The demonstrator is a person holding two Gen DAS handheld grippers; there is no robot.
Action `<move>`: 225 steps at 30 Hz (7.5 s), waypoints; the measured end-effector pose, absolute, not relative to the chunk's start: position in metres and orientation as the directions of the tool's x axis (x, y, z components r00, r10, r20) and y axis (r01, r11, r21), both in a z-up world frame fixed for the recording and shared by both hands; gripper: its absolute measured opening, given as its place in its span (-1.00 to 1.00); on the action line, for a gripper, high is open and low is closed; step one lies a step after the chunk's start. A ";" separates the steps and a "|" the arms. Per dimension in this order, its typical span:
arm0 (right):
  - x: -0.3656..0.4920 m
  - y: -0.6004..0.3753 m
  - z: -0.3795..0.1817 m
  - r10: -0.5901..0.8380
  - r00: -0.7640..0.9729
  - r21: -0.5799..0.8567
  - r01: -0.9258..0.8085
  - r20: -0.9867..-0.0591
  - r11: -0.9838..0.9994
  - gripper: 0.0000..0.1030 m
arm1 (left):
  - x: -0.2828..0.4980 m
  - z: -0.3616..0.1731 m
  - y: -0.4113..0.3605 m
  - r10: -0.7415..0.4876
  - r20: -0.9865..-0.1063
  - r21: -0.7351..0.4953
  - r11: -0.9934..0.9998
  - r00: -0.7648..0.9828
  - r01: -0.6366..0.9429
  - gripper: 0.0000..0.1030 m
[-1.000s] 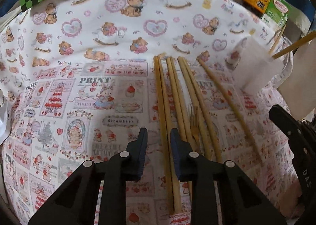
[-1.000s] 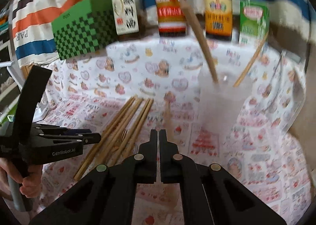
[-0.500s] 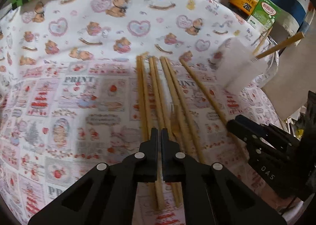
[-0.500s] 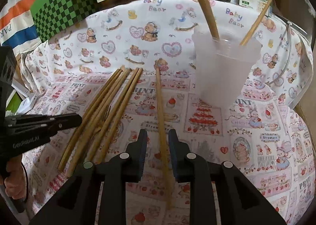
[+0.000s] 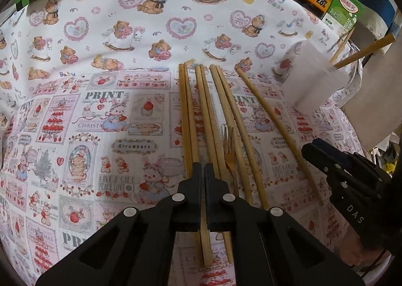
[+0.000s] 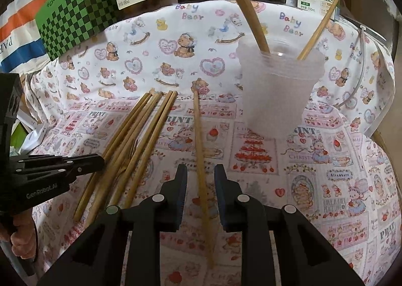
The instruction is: Organize utensils
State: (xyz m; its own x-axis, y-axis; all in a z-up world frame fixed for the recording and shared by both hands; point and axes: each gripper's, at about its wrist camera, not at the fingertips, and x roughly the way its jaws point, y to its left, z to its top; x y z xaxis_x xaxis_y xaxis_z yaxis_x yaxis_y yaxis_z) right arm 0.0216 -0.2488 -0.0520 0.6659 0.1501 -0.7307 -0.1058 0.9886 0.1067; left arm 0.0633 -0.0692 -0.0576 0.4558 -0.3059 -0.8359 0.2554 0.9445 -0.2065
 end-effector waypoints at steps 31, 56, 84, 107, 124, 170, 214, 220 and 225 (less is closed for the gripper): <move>0.020 -0.249 -0.047 0.131 0.681 0.081 -0.104 -0.721 0.991 -0.54 | 0.060 -0.063 -0.072 -0.239 -0.856 -0.123 0.955 0.457 0.270 -0.74; 0.029 -0.248 -0.067 0.144 0.601 0.098 -0.109 -0.786 0.989 -0.54 | 0.029 0.011 -0.039 -0.289 -0.595 -0.165 0.957 0.750 0.237 -0.89; -0.031 -0.274 0.026 0.171 0.924 0.140 -0.130 -0.343 0.982 -0.86 | 0.000 0.044 -0.012 -0.262 -0.382 -0.204 0.959 0.886 0.196 -0.89; -0.099 -0.347 0.127 0.044 0.973 0.238 -0.099 0.225 0.966 -0.86 | -0.013 0.136 -0.067 -0.474 -0.167 -0.241 0.870 0.865 0.430 -0.89; -0.040 -0.383 0.091 -0.059 0.980 0.340 -0.009 0.188 0.940 -0.86 | 0.052 0.115 -0.124 -0.634 -0.309 -0.357 0.768 0.709 0.531 -0.89; 0.045 -0.406 0.025 0.096 0.966 0.487 0.034 -0.239 0.873 -0.65 | 0.095 0.055 -0.144 -0.592 -0.444 -0.330 0.806 0.673 0.491 -0.55; 0.020 -0.239 -0.042 0.233 0.658 0.187 -0.141 -0.716 0.972 0.16 | 0.016 0.022 0.012 -0.037 -0.505 -0.130 0.991 0.862 -0.034 0.99; 0.017 -0.206 -0.066 0.206 0.586 0.084 -0.229 -0.784 0.970 0.16 | 0.023 0.014 0.013 -0.011 -0.538 -0.116 0.991 0.843 -0.061 0.99; 0.014 -0.197 -0.073 0.172 0.588 0.029 -0.244 -0.791 0.969 0.16 | 0.025 0.012 0.016 -0.003 -0.551 -0.124 0.989 0.835 -0.079 0.99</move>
